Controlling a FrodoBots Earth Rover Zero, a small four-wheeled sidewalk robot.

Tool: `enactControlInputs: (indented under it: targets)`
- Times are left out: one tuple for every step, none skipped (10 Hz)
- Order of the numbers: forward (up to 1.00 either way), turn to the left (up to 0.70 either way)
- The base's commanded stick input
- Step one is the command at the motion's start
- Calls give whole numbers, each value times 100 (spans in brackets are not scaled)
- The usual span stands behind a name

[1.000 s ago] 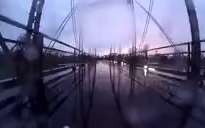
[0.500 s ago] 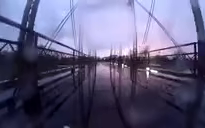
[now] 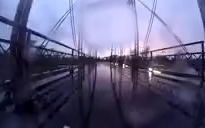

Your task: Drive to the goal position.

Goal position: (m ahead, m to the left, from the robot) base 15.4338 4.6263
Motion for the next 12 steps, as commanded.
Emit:
enactControlInputs:
  targets:
    - [70,0]
    - [70,0]
    - [70,0]
    - [70,0]
    - [70,0]
    - [70,0]
    - [70,0]
    - [70,0]
    - [70,0]
    - [70,0]
    - [70,0]
    - [70,0]
